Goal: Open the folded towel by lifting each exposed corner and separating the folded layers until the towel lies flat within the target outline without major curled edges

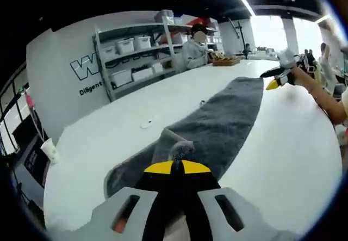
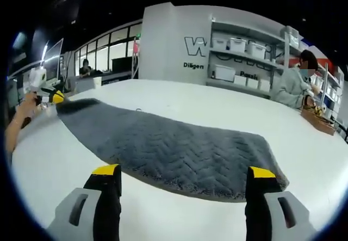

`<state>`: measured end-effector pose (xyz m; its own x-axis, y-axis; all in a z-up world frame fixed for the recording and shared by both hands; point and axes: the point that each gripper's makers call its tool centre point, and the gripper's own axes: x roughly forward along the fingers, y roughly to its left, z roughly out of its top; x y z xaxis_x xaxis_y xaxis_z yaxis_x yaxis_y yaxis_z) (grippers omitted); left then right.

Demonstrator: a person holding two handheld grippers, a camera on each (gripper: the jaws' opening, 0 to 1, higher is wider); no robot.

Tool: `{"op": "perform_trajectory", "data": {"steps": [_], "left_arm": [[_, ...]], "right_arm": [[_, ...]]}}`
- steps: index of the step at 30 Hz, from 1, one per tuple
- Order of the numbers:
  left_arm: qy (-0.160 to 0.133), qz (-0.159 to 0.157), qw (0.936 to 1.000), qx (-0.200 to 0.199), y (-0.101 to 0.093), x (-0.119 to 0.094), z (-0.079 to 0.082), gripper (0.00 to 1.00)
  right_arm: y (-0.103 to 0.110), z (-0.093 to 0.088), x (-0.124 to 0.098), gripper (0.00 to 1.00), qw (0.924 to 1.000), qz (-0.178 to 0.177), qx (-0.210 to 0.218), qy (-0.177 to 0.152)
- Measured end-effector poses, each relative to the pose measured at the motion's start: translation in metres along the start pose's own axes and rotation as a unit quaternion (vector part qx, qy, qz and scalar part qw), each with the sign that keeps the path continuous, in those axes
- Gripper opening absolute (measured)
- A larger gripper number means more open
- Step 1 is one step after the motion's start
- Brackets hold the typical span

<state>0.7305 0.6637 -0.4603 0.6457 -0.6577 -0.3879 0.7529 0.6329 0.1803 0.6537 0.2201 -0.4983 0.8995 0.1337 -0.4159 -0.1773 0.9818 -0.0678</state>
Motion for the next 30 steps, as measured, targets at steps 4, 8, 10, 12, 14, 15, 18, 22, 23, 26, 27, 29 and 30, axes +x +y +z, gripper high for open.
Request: {"op": "perform_trajectory", "data": {"steps": [4,8,10,12,14,15,18,22,23,26,27,29,30], "left_arm": [[0.018,-0.006,0.9998,0.010,-0.003,-0.009,-0.016,0.03],[0.026,-0.022,0.9993,0.012,-0.011,-0.015,-0.027,0.03],[0.026,-0.028,0.9992,0.013,-0.016,-0.018,-0.029,0.03],[0.034,-0.027,0.9988,0.023,-0.018,-0.021,-0.033,0.03],[0.048,-0.020,0.9979,0.040,-0.018,-0.024,-0.038,0.03],[0.051,-0.019,0.9976,0.041,-0.019,-0.024,-0.040,0.03],[0.059,-0.029,0.9968,0.046,-0.026,-0.022,-0.045,0.03],[0.061,-0.029,0.9962,0.054,-0.032,-0.019,-0.047,0.08],[0.061,-0.029,0.9963,0.052,-0.034,-0.018,-0.047,0.11],[0.056,-0.027,0.9966,0.054,-0.035,-0.018,-0.043,0.22],[0.052,-0.026,0.9969,0.054,-0.036,-0.018,-0.040,0.27],[0.039,-0.027,0.9977,0.049,-0.037,-0.019,-0.034,0.36],[0.031,-0.028,0.9980,0.047,-0.037,-0.019,-0.030,0.40]], "right_arm": [[0.001,0.000,0.000,0.95,1.0000,0.002,-0.001,0.000],[0.001,-0.001,0.000,0.95,1.0000,0.002,0.000,0.001],[0.000,-0.001,0.000,0.95,1.0000,0.002,0.001,0.002],[0.000,-0.002,0.000,0.95,1.0000,0.002,0.002,0.002],[0.000,-0.001,0.000,0.95,1.0000,0.002,0.002,0.002],[0.000,-0.001,0.000,0.95,1.0000,0.002,0.002,0.002],[0.001,-0.002,0.001,0.95,1.0000,0.004,0.001,0.003],[0.003,-0.002,0.001,0.95,1.0000,0.008,0.003,0.003],[0.003,-0.002,0.001,0.95,1.0000,0.008,0.003,0.003],[0.003,-0.001,0.000,0.95,0.9999,0.009,0.004,0.001],[0.003,-0.001,0.000,0.95,0.9999,0.009,0.005,0.000],[0.003,-0.001,0.000,0.95,0.9999,0.011,0.007,0.001],[0.004,-0.001,-0.001,0.95,0.9999,0.011,0.007,0.001]]}}
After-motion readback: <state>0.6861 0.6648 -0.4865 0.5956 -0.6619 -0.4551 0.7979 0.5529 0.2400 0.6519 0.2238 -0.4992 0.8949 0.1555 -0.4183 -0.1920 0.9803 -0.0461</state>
